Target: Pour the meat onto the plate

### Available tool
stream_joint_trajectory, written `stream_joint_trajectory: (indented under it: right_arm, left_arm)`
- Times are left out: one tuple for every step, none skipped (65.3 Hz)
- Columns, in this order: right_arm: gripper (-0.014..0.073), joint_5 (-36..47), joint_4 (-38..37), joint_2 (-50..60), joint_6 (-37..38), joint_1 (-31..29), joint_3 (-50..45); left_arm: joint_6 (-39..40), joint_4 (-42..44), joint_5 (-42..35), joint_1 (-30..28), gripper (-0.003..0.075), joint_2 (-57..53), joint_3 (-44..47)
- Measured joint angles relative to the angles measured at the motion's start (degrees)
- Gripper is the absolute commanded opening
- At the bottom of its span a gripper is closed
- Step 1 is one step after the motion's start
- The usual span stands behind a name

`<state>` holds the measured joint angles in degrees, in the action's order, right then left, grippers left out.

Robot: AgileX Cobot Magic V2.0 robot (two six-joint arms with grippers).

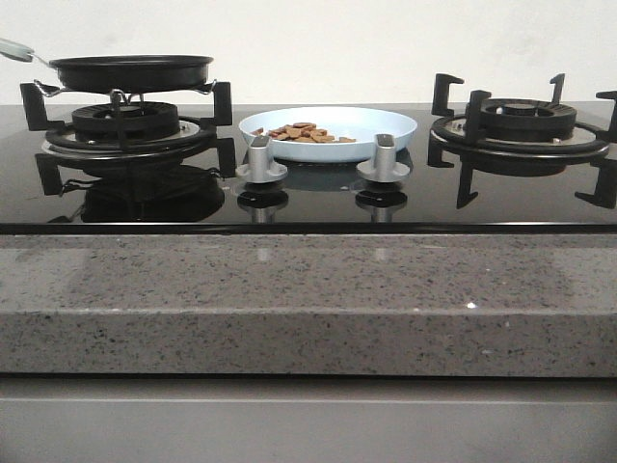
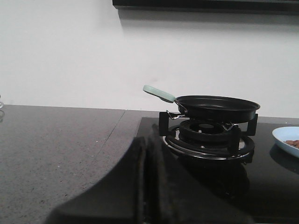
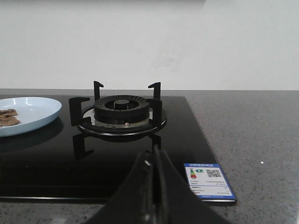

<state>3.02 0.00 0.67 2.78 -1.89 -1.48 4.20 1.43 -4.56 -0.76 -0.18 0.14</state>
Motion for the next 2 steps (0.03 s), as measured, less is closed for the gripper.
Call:
stream_joint_trajectory:
  right_arm:
    - [-0.0069, 0.0, 0.0, 0.0, 0.0, 0.0, 0.0]
    - [-0.0069, 0.0, 0.0, 0.0, 0.0, 0.0, 0.0]
  left_arm:
    - [0.0, 0.0, 0.0, 0.0, -0.002, 0.0, 0.0]
    - [0.0, 0.0, 0.0, 0.0, -0.002, 0.0, 0.0]
